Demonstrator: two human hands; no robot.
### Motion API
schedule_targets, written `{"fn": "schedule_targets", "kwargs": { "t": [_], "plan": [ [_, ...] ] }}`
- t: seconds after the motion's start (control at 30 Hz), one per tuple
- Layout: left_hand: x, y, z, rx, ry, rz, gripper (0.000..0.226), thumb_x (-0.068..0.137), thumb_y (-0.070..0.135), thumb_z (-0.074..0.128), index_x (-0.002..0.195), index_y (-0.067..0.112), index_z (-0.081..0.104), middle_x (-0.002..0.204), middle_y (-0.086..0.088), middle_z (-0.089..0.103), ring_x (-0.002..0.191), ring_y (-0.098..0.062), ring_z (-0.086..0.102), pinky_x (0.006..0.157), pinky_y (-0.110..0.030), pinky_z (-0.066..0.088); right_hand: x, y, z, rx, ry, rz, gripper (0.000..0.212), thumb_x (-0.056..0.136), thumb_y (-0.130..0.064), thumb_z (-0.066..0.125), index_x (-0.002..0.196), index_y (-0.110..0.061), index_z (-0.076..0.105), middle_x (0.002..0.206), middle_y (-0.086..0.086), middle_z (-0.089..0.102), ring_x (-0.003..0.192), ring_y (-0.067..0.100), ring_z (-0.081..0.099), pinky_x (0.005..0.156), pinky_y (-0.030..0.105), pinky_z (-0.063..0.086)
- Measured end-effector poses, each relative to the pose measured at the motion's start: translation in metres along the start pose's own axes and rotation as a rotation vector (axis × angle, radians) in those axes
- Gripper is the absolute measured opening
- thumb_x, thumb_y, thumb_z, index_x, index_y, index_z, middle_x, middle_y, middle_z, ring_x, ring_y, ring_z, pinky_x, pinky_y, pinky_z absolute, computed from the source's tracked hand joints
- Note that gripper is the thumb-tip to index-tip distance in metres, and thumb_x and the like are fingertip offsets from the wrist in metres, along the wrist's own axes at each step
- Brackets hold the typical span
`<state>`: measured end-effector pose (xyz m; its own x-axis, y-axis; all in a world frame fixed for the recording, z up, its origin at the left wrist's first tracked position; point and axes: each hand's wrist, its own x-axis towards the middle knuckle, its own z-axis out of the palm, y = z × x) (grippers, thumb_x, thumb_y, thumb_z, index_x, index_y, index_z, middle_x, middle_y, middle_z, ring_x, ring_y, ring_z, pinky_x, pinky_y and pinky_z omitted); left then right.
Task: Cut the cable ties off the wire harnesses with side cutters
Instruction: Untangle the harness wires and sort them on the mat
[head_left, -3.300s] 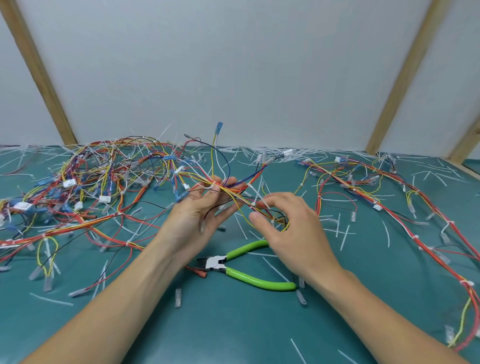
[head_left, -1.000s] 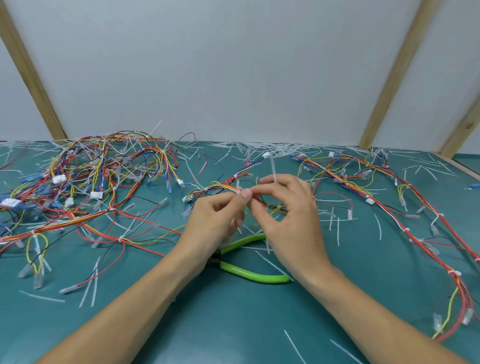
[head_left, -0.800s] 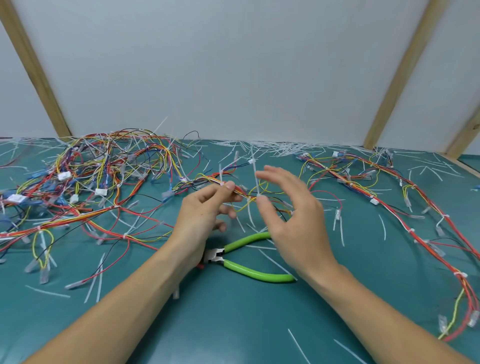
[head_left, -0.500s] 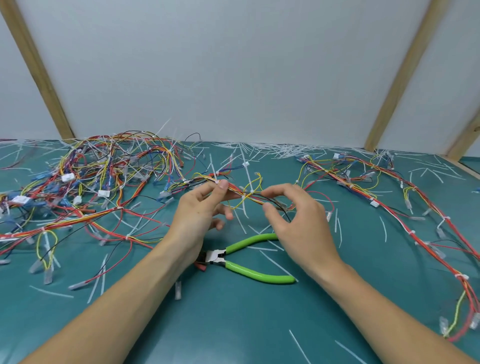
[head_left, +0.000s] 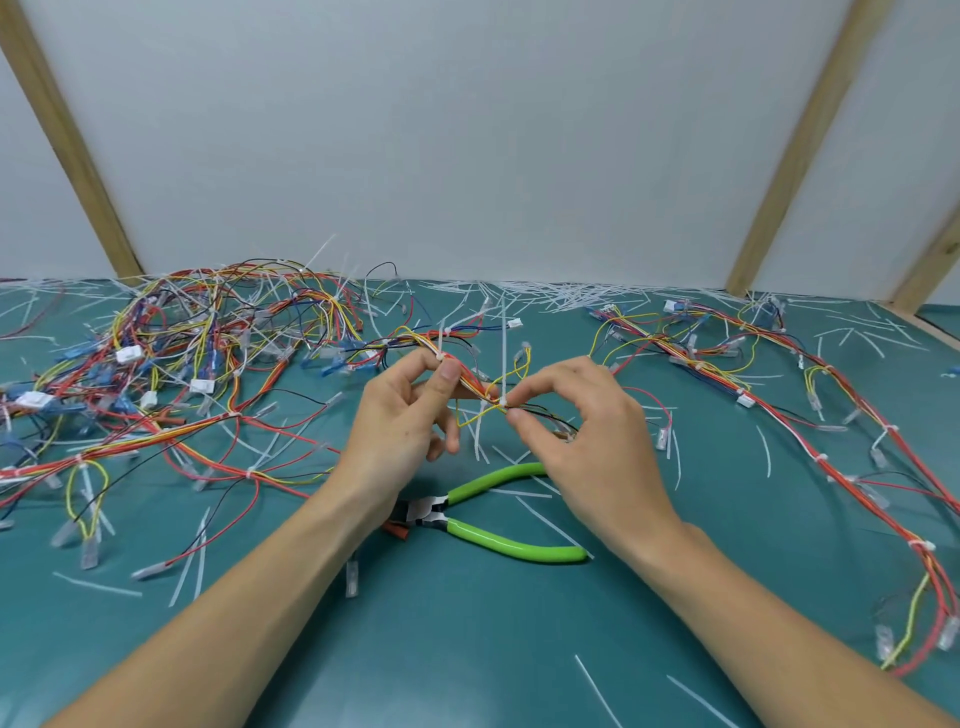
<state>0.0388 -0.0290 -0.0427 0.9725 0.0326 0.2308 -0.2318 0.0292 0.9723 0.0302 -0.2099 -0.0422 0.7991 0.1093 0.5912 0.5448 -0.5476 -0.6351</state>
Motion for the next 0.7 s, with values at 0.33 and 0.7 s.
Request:
{"fn": "schedule_targets", "kwargs": {
  "t": [0.33,0.7],
  "plan": [
    [0.0010,-0.0006,-0.0016,-0.040,0.051,-0.022,0.023,0.099,0.036,0.059,0.085,0.018,0.064,0.089,-0.006,0.077,0.038,-0.018,0.052,0.040,-0.020,0.033,0.0057,-0.0005,-0.0052,-0.305,0.151,-0.458,0.003,0.092,-0.020,0.077,0.089,-0.020,0.076,0.088,-0.008,0.067,0.088,0.019,0.058,0.089,0.028,0.035],
    [0.0053,0.0015,-0.0060,-0.163,0.076,-0.095,0.023,0.100,0.033,0.055,0.081,0.023,0.062,0.095,-0.003,0.075,0.036,-0.010,0.036,0.044,-0.022,0.027,0.0050,0.0057,-0.0028,-0.162,0.081,-0.317,0.013,0.086,-0.010,0.078,0.094,-0.020,0.078,0.093,-0.009,0.072,0.093,0.016,0.067,0.090,0.035,0.047]
  ]
}}
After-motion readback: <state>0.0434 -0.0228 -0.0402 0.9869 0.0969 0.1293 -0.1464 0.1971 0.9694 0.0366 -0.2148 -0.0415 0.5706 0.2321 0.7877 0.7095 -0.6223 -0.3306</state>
